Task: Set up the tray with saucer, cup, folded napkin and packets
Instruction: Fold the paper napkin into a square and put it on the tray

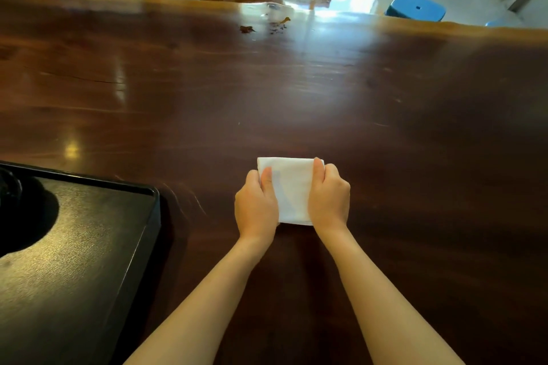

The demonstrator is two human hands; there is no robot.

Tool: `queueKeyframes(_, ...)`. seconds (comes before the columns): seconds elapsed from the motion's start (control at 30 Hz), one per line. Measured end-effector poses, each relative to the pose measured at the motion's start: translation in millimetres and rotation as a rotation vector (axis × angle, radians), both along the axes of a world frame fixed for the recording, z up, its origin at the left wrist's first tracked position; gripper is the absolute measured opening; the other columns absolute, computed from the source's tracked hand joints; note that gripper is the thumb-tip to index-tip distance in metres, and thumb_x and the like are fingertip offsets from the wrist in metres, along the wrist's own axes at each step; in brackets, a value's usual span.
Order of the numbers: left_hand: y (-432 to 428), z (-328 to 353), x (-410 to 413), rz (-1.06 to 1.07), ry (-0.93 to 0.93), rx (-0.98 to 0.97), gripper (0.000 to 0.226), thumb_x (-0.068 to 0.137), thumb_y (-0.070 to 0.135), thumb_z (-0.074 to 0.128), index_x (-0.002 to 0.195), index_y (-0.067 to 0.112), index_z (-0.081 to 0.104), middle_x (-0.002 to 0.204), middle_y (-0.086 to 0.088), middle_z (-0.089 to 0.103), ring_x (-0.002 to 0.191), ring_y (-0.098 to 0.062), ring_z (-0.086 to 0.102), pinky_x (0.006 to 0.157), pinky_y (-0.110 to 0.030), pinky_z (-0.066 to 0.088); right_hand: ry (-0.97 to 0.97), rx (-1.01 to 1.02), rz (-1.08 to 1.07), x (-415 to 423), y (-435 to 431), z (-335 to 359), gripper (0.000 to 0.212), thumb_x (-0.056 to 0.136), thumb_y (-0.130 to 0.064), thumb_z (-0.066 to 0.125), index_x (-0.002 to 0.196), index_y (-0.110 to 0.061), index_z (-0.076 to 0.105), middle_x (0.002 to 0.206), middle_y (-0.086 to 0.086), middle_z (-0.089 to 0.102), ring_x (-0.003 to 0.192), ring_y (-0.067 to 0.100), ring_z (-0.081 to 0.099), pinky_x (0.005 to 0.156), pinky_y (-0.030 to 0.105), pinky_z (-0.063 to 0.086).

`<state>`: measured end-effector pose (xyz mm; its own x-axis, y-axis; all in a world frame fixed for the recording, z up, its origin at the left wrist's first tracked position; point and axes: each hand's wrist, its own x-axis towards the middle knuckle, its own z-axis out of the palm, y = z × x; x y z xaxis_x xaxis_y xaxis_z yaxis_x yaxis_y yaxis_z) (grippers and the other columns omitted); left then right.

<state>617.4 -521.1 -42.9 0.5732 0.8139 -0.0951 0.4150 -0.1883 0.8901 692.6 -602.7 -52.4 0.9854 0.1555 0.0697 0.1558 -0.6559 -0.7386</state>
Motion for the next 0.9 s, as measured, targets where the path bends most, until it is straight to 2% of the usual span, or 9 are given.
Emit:
queueKeyframes(0.13, 1.7, 12.0, -0.4, 0.013, -0.071, -0.093, 0.039, 0.097, 0.038, 0.039, 0.065, 0.016, 0.040, 0.060, 0.004, 0.043, 0.054, -0.011, 0.043, 0.049, -0.037, 0.045, 0.010, 0.126, -0.032, 0.2, 3.5, 7.4, 0.045, 0.097, -0.038, 0.039, 0.056, -0.020, 0.034, 0.051, -0.006, 0.039, 0.043, 0.007, 0.036, 0.040, 0.015, 0.026)
queueKeyframes(0.23, 8.4, 24.9, -2.9, 0.020, -0.166, -0.087, 0.039, 0.097, 0.037, 0.039, 0.062, 0.022, 0.040, 0.059, 0.007, 0.044, 0.050, -0.004, 0.043, 0.044, -0.015, 0.037, -0.015, 0.285, -0.053, -3.4, 11.7, 23.6, 0.046, 0.095, -0.041, 0.042, 0.054, -0.021, 0.036, 0.051, -0.008, 0.039, 0.043, 0.003, 0.041, 0.040, 0.012, 0.031)
queueKeyframes(0.3, 15.1, 34.0, -11.0, 0.000, -0.229, -0.059, 0.038, 0.098, 0.035, 0.040, 0.062, 0.023, 0.039, 0.058, 0.008, 0.043, 0.049, 0.001, 0.043, 0.043, -0.010, 0.034, 0.028, 0.361, -0.048, -9.7, 16.6, 34.2, 0.046, 0.094, -0.045, 0.043, 0.055, -0.021, 0.038, 0.052, -0.008, 0.041, 0.045, -0.001, 0.042, 0.041, 0.011, 0.032)
queueKeyframes(0.4, 32.4, 47.9, -25.3, -0.016, -0.255, -0.003, 0.036, 0.098, 0.033, 0.039, 0.063, 0.025, 0.038, 0.059, 0.008, 0.041, 0.049, 0.003, 0.042, 0.044, -0.010, 0.033, 0.383, 0.501, 0.005, -21.9, 27.9, 45.2, 0.051, 0.090, -0.058, 0.038, 0.059, -0.021, 0.051, 0.057, -0.008, 0.055, 0.053, 0.002, 0.054, 0.050, 0.019, 0.043)
queueKeyframes(0.47, 48.0, 57.4, -36.3, 0.031, -0.248, 0.028, 0.035, 0.099, 0.032, 0.039, 0.064, 0.026, 0.037, 0.060, 0.007, 0.041, 0.049, 0.004, 0.043, 0.044, -0.010, 0.034, 0.532, 0.499, 0.081, -34.3, 41.3, 51.2, 0.053, 0.088, -0.063, 0.036, 0.064, -0.021, 0.059, 0.057, -0.008, 0.064, 0.055, 0.006, 0.064, 0.043, 0.021, 0.047)
queueKeyframes(0.63, 82.8, 74.3, -74.2, 0.151, -0.246, 0.170, 0.038, 0.099, 0.029, 0.039, 0.061, 0.026, 0.034, 0.055, 0.008, 0.036, 0.045, 0.004, 0.040, 0.042, -0.011, 0.032, 0.187, 0.376, 0.228, -71.2, 85.4, 66.9, 0.054, 0.094, -0.050, 0.039, 0.053, -0.014, 0.045, 0.051, -0.005, 0.045, 0.045, 0.003, 0.044, 0.040, 0.016, 0.031)
queueKeyframes(0.7, 94.4, 77.2, -90.5, 0.199, -0.219, 0.149, 0.039, 0.099, 0.030, 0.039, 0.060, 0.024, 0.035, 0.055, 0.008, 0.036, 0.044, 0.003, 0.040, 0.042, -0.012, 0.032, 0.154, 0.391, 0.263, -86.7, 98.5, 70.7, 0.052, 0.095, -0.045, 0.040, 0.050, -0.019, 0.040, 0.048, -0.007, 0.041, 0.040, -0.002, 0.043, 0.034, 0.009, 0.026)
queueKeyframes(0.8, 110.1, 75.6, -114.4, 0.242, -0.143, 0.087, 0.040, 0.099, 0.034, 0.037, 0.068, 0.009, 0.045, 0.060, 0.003, 0.042, 0.051, -0.003, 0.039, 0.047, -0.018, 0.031, 0.160, 0.373, 0.304, -110.5, 112.9, 69.5, 0.050, 0.096, -0.044, 0.040, 0.051, -0.022, 0.041, 0.050, -0.007, 0.044, 0.042, -0.001, 0.046, 0.034, 0.008, 0.029)
queueKeyframes(0.9, 123.6, 74.0, -138.6, 0.243, -0.115, 0.054, 0.043, 0.098, 0.037, 0.035, 0.077, 0.003, 0.049, 0.066, -0.003, 0.049, 0.059, -0.022, 0.049, 0.051, -0.037, 0.043, 0.188, 0.336, 0.336, -133.0, 125.9, 64.8, 0.046, 0.095, -0.046, 0.038, 0.055, -0.024, 0.045, 0.055, -0.008, 0.048, 0.048, 0.004, 0.047, 0.036, 0.009, 0.032)
